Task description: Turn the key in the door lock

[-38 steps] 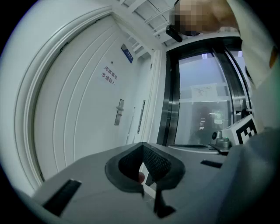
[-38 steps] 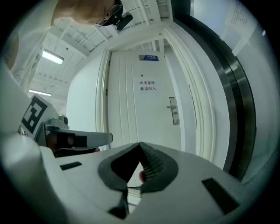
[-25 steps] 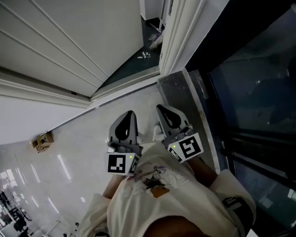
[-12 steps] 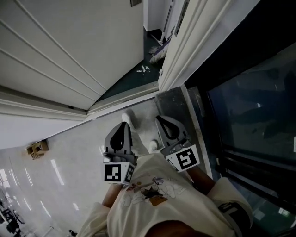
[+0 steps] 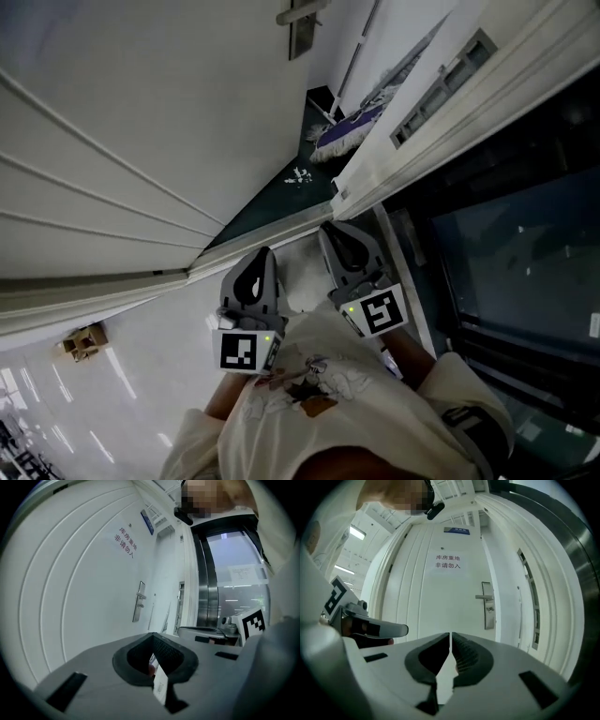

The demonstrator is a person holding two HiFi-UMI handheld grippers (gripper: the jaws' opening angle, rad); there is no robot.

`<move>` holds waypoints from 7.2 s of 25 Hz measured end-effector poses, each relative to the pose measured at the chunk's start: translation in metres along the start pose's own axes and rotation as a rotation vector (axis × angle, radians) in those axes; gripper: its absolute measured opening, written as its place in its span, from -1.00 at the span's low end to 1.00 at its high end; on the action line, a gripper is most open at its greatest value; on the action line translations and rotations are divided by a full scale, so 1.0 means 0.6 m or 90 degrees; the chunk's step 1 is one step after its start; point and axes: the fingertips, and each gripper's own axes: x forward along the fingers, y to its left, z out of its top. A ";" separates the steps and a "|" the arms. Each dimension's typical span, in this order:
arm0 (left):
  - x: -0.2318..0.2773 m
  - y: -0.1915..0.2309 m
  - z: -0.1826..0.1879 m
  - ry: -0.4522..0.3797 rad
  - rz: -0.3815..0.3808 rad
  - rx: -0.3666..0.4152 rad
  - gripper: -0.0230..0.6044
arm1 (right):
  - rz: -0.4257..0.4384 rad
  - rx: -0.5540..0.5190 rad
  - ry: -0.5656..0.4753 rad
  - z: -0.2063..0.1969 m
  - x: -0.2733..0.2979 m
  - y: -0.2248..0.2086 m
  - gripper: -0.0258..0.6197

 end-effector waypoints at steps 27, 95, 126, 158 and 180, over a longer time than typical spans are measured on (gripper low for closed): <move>0.187 0.079 0.065 -0.017 0.001 -0.012 -0.92 | -0.147 -0.194 -0.047 0.159 0.433 -0.367 -0.58; 0.427 0.117 0.134 -0.031 0.004 0.066 -0.92 | 0.047 0.381 -0.023 0.114 0.525 -0.457 -0.88; 0.496 0.087 0.167 -0.040 -0.029 0.077 -0.92 | 0.174 1.147 -0.126 0.089 0.525 -0.463 -0.86; 0.385 0.127 0.159 -0.048 0.028 0.036 -0.92 | 0.225 0.653 -0.047 0.149 0.404 -0.259 -0.87; 0.327 0.083 0.142 -0.020 -0.015 0.042 -0.92 | -0.044 0.165 -0.051 0.096 0.250 -0.242 -0.90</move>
